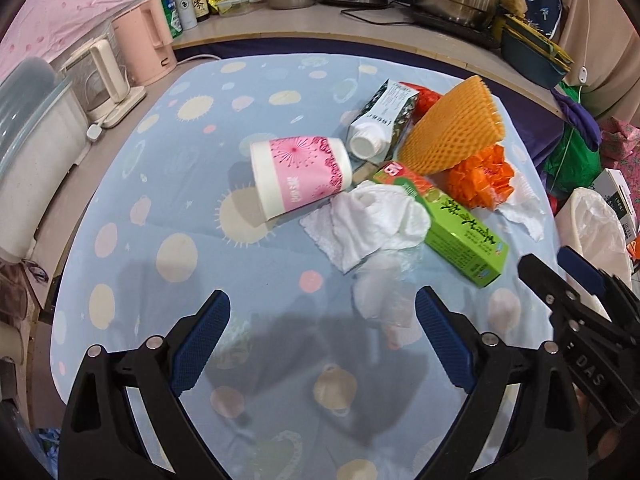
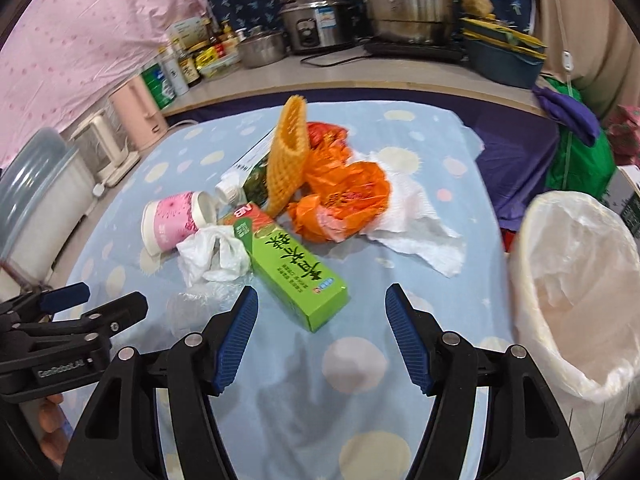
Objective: Collect trash
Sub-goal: 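Grasp the clear plastic bag with the left tool while the right tool grasps the green NB tea box, then carry the plastic bag and tea box over the bin and open both tools, then move both tools back over the table toward the remaining trash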
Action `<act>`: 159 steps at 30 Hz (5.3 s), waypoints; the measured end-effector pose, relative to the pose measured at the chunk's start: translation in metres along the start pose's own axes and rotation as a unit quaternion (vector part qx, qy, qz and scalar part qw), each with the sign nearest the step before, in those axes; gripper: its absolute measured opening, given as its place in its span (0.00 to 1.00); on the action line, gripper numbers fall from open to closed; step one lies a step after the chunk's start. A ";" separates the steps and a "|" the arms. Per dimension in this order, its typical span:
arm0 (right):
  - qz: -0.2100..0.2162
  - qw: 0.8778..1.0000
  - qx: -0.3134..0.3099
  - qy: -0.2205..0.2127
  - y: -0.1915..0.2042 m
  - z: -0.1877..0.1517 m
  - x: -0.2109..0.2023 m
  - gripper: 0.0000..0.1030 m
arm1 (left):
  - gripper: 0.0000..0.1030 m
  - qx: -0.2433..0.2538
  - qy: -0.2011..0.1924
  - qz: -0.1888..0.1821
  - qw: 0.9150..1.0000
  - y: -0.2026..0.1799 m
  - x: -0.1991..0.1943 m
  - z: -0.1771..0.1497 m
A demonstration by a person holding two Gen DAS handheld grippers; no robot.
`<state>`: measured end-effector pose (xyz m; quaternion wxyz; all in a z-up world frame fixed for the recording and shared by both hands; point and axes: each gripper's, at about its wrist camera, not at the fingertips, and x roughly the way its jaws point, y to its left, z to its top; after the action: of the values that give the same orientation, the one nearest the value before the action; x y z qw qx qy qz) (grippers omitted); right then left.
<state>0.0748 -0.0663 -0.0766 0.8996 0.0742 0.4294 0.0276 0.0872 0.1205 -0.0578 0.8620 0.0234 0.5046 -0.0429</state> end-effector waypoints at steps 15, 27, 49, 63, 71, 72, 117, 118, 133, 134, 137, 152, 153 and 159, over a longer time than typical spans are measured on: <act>0.010 0.997 -0.037 0.067 0.004 0.009 0.074 0.62 | 0.87 -0.018 0.027 0.002 0.999 0.020 0.030 -0.002; 0.003 0.997 -0.053 0.063 0.012 -0.008 0.059 0.51 | 0.87 -0.017 0.047 -0.031 0.998 0.010 0.049 -0.005; -0.057 0.994 0.058 0.070 -0.042 -0.077 -0.022 0.46 | 0.69 -0.009 0.064 -0.081 0.995 -0.034 0.057 -0.011; -0.051 0.994 0.074 0.061 -0.043 -0.082 -0.048 0.37 | 0.17 0.025 0.075 -0.080 0.994 -0.048 0.044 -0.022; -0.054 0.994 0.083 0.044 -0.045 -0.082 -0.066 0.37 | 0.16 0.040 0.050 -0.077 0.995 -0.050 0.010 -0.027; -0.054 0.994 0.084 0.041 -0.046 -0.082 -0.069 0.37 | 0.16 0.041 0.047 -0.079 0.995 -0.051 0.005 -0.027; -0.158 0.942 0.297 -0.012 -0.217 -0.070 -0.145 0.37 | 0.16 0.239 -0.036 -0.181 0.954 -0.285 -0.074 0.002; -0.158 0.941 0.299 -0.011 -0.219 -0.070 -0.144 0.37 | 0.16 0.241 -0.033 -0.177 0.954 -0.290 -0.070 0.001; -0.165 0.937 0.308 0.003 -0.237 -0.062 -0.122 0.37 | 0.16 0.264 -0.004 -0.149 0.953 -0.334 -0.022 -0.002; -0.165 0.937 0.309 0.004 -0.238 -0.062 -0.121 0.37 | 0.16 0.265 -0.002 -0.149 0.953 -0.335 -0.020 -0.002; -0.170 0.935 0.310 0.006 -0.242 -0.061 -0.119 0.37 | 0.17 0.268 0.003 -0.145 0.952 -0.341 -0.014 -0.003; -0.171 0.935 0.311 -0.009 -0.245 -0.055 -0.121 0.39 | 0.50 0.255 -0.003 -0.138 0.957 -0.338 -0.006 0.003; -0.171 0.935 0.310 -0.011 -0.244 -0.054 -0.122 0.39 | 0.51 0.252 -0.005 -0.138 0.958 -0.336 -0.007 0.004; -0.171 0.937 0.304 -0.020 -0.238 -0.049 -0.128 0.40 | 0.52 0.246 -0.010 -0.139 0.959 -0.332 -0.010 0.007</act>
<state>-0.0473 -0.3103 -0.0459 0.8336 0.2705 0.4054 -0.2600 0.0558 -0.2101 -0.0443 0.8199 0.1641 0.4685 -0.2854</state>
